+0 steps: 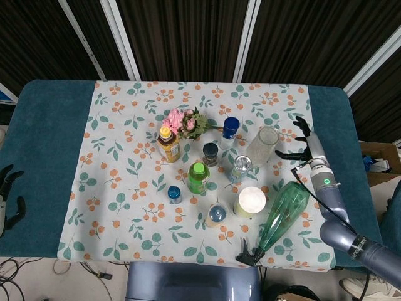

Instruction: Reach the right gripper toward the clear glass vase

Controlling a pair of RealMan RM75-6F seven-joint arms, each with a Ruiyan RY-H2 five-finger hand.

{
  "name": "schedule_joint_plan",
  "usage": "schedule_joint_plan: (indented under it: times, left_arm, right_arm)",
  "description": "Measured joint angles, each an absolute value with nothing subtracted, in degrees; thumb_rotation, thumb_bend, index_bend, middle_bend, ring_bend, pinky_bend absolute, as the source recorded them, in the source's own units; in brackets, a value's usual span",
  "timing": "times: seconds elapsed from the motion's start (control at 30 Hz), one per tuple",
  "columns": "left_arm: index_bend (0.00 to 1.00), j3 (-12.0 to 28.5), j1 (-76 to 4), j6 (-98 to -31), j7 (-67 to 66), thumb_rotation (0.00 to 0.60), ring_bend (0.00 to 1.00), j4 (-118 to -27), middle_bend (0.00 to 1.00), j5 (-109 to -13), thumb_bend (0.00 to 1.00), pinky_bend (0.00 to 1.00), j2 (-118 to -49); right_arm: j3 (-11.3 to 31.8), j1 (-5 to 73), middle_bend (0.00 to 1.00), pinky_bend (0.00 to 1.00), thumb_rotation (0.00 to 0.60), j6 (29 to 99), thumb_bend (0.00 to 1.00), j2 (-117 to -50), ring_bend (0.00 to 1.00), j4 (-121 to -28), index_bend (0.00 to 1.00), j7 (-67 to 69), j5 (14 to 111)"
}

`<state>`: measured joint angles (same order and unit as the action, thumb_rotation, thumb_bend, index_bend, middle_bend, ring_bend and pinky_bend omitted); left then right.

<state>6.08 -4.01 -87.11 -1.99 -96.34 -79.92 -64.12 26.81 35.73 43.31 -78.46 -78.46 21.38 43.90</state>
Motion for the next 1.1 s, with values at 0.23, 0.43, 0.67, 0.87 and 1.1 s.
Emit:
schedule_joint_plan:
  times: [0.23, 0.43, 0.67, 0.87, 1.1]
  left_arm:
    - [0.17, 6.5, -4.2, -86.6, -2.4, 0.600, 0.11, -96.2, 0.06, -78.7, 0.59, 0.00, -64.1]
    - [0.17, 6.8, -4.1, -86.6, -2.3, 0.600, 0.11, -96.2, 0.06, -78.2, 0.59, 0.00, -64.1]
    - [0.17, 6.9, -4.1, -86.8, -2.6, 0.600, 0.11, -96.3, 0.06, -78.0, 0.59, 0.00, -64.1]
    - [0.17, 6.9, -4.1, -86.7, -2.9, 0.600, 0.11, -96.3, 0.06, -77.9, 0.59, 0.00, -64.1]
    - [0.17, 6.9, -4.0, -86.8, -3.1, 0.600, 0.11, -96.3, 0.06, -77.9, 0.59, 0.00, -64.2]
  right_arm:
    - [26.3, 37.6, 0.12, 0.21, 0.600, 40.7, 0.16, -82.4, 0.06, -73.6, 0.05, 22.5, 45.1]
    - [26.0, 38.4, 0.12, 0.21, 0.600, 38.8, 0.16, -84.6, 0.06, -70.4, 0.05, 24.6, 46.7]
    - [25.4, 37.9, 0.13, 0.21, 0.600, 38.8, 0.16, -85.5, 0.06, -70.4, 0.05, 25.6, 48.3]
    - [25.0, 37.6, 0.13, 0.21, 0.600, 38.4, 0.16, -86.0, 0.06, -69.7, 0.05, 26.2, 48.8]
    - [25.1, 38.0, 0.13, 0.21, 0.600, 37.3, 0.16, -86.7, 0.06, -69.1, 0.05, 27.0, 49.4]
